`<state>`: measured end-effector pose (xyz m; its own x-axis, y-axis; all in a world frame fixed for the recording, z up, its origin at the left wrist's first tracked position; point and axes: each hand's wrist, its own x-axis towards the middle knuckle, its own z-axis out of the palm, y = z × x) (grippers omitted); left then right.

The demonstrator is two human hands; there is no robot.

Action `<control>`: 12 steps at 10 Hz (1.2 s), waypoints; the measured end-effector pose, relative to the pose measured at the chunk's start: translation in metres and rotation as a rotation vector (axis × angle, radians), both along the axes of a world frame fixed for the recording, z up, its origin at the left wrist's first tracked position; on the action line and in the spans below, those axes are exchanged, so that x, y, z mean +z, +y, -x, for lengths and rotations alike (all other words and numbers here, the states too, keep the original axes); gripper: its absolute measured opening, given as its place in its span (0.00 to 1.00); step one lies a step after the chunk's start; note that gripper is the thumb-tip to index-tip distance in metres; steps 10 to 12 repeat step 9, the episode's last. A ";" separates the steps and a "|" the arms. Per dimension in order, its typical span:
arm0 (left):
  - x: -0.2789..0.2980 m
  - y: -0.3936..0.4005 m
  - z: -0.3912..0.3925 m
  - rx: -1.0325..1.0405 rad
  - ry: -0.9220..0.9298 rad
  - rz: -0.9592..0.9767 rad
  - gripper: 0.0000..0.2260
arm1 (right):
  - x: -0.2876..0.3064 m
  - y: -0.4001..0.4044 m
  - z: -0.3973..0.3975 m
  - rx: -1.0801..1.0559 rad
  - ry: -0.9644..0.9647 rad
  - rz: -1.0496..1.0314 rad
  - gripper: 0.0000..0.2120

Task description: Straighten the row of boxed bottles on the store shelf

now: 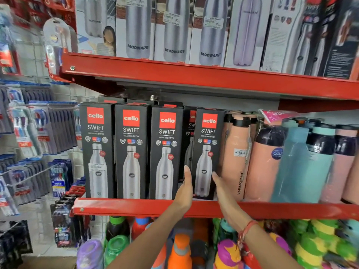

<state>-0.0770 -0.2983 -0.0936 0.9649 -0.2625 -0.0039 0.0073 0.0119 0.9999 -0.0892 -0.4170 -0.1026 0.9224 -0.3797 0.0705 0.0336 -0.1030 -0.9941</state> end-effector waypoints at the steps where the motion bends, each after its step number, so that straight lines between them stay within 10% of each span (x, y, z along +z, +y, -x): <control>1: -0.009 -0.005 -0.014 -0.039 -0.005 0.029 0.55 | 0.002 0.002 -0.003 0.034 0.042 0.009 0.37; 5: -0.017 0.032 0.007 -0.079 -0.030 -0.025 0.62 | -0.005 0.021 0.022 0.145 0.063 0.072 0.47; 12: 0.020 0.061 0.021 -0.025 -0.147 -0.044 0.51 | 0.041 0.056 0.056 0.095 -0.117 0.160 0.31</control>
